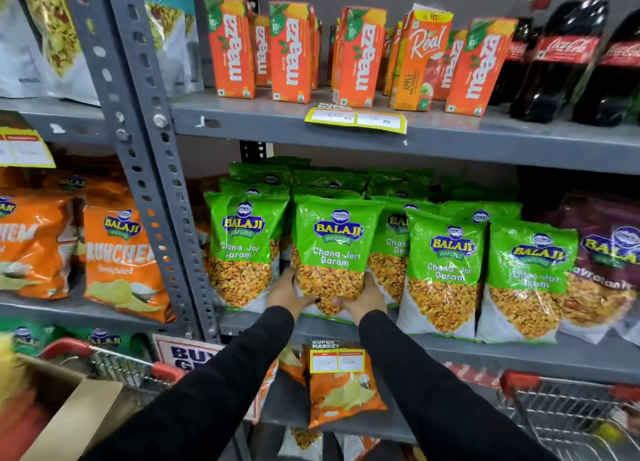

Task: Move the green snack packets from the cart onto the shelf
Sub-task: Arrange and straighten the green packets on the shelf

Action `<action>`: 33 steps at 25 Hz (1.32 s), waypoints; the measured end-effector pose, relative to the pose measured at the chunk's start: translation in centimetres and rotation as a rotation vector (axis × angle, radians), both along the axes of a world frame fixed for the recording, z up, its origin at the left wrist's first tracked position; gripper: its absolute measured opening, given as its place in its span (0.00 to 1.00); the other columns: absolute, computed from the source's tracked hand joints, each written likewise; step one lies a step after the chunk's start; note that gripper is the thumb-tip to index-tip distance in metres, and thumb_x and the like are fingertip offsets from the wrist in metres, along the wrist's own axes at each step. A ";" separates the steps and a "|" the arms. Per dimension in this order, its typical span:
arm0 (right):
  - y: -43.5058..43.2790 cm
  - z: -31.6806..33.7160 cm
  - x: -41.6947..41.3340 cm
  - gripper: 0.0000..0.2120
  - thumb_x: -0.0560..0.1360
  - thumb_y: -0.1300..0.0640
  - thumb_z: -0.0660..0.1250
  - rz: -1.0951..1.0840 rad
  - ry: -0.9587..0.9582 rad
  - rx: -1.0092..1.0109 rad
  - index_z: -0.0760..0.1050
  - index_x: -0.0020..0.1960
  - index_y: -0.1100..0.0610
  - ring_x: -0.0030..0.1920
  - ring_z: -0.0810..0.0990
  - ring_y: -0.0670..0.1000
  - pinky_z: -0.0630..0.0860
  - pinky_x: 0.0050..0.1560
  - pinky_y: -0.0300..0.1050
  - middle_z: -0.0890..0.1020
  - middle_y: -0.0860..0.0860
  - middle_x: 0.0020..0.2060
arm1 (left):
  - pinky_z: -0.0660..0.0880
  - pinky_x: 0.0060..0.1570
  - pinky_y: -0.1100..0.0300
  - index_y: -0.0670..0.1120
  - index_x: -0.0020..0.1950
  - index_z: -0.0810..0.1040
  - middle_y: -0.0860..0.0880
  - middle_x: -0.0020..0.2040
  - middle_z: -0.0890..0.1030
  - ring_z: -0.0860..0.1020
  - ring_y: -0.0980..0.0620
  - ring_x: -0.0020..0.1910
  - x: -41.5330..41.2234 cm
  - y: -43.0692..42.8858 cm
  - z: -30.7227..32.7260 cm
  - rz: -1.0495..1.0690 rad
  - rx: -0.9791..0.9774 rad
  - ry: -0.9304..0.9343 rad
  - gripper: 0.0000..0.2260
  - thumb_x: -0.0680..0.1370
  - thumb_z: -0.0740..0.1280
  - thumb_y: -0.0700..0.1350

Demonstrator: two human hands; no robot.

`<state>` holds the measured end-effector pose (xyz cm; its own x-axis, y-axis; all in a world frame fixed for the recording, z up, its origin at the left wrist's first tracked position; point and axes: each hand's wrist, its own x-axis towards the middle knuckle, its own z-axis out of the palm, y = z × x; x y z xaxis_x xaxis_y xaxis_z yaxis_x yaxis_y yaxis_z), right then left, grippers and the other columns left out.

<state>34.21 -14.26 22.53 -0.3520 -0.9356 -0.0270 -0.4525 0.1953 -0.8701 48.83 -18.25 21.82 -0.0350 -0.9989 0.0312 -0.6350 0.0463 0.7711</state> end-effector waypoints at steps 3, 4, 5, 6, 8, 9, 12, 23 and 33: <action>-0.2 -0.6 0.7 0.44 0.63 0.56 0.77 0.015 0.052 0.031 0.57 0.73 0.56 0.68 0.71 0.56 0.69 0.65 0.49 0.72 0.57 0.69 | 0.70 0.63 0.54 0.40 0.69 0.64 0.40 0.68 0.72 0.71 0.43 0.66 0.6 0.1 -0.6 0.005 0.003 -0.054 0.33 0.69 0.74 0.43; -0.1 -0.8 0.7 0.43 0.63 0.55 0.77 0.018 0.072 0.031 0.58 0.72 0.56 0.67 0.71 0.56 0.70 0.64 0.49 0.72 0.57 0.68 | 0.70 0.64 0.54 0.40 0.70 0.63 0.40 0.69 0.72 0.71 0.44 0.67 0.6 0.3 -0.9 0.013 0.003 -0.050 0.33 0.69 0.74 0.43; -0.1 -0.9 0.7 0.42 0.63 0.54 0.77 0.016 0.084 0.026 0.60 0.71 0.56 0.67 0.72 0.57 0.70 0.64 0.49 0.73 0.57 0.67 | 0.70 0.64 0.54 0.40 0.71 0.62 0.40 0.69 0.72 0.71 0.44 0.67 0.7 0.5 -1.1 0.021 0.004 -0.035 0.34 0.69 0.74 0.43; 0.0 -0.9 0.7 0.41 0.63 0.54 0.77 0.017 0.089 0.025 0.61 0.70 0.57 0.66 0.73 0.57 0.71 0.63 0.50 0.74 0.57 0.67 | 0.69 0.65 0.53 0.40 0.71 0.61 0.40 0.69 0.71 0.71 0.44 0.67 0.7 0.6 -1.1 0.023 0.009 -0.019 0.34 0.70 0.74 0.42; 0.3 -0.7 0.4 0.40 0.63 0.55 0.77 0.043 0.044 0.020 0.62 0.69 0.58 0.65 0.73 0.56 0.71 0.64 0.51 0.75 0.58 0.66 | 0.69 0.66 0.52 0.39 0.71 0.60 0.39 0.70 0.69 0.70 0.43 0.67 0.5 1.1 -0.8 0.012 0.006 0.002 0.35 0.70 0.74 0.41; 0.5 -0.4 0.2 0.38 0.63 0.56 0.77 0.057 -0.010 -0.005 0.63 0.68 0.58 0.64 0.73 0.55 0.72 0.63 0.50 0.75 0.58 0.65 | 0.68 0.66 0.51 0.39 0.71 0.59 0.38 0.70 0.68 0.70 0.41 0.67 0.3 1.6 -0.5 0.022 -0.028 0.018 0.36 0.69 0.74 0.41; 2.0 1.5 -2.4 0.33 0.64 0.55 0.77 -0.065 -0.113 -0.211 0.66 0.64 0.56 0.55 0.74 0.50 0.72 0.58 0.47 0.77 0.54 0.57 | 0.67 0.64 0.46 0.35 0.66 0.66 0.33 0.64 0.70 0.69 0.37 0.63 -1.1 3.9 0.2 0.078 -0.422 -0.022 0.36 0.63 0.78 0.42; 6.4 0.5 -16.8 0.37 0.68 0.51 0.73 -0.315 -0.059 0.155 0.61 0.70 0.64 0.67 0.71 0.58 0.67 0.67 0.51 0.70 0.60 0.69 | 0.68 0.65 0.56 0.40 0.74 0.54 0.41 0.73 0.65 0.67 0.45 0.70 -18.1 4.8 -0.5 -0.330 0.137 -0.099 0.37 0.73 0.69 0.50; 4.9 -0.2 -12.5 0.35 0.67 0.46 0.72 -0.274 -0.038 0.117 0.66 0.68 0.61 0.65 0.73 0.58 0.70 0.64 0.52 0.75 0.59 0.65 | 0.73 0.58 0.54 0.40 0.68 0.62 0.40 0.66 0.73 0.72 0.44 0.65 -13.3 3.3 -1.5 -0.166 0.068 -0.171 0.32 0.71 0.72 0.49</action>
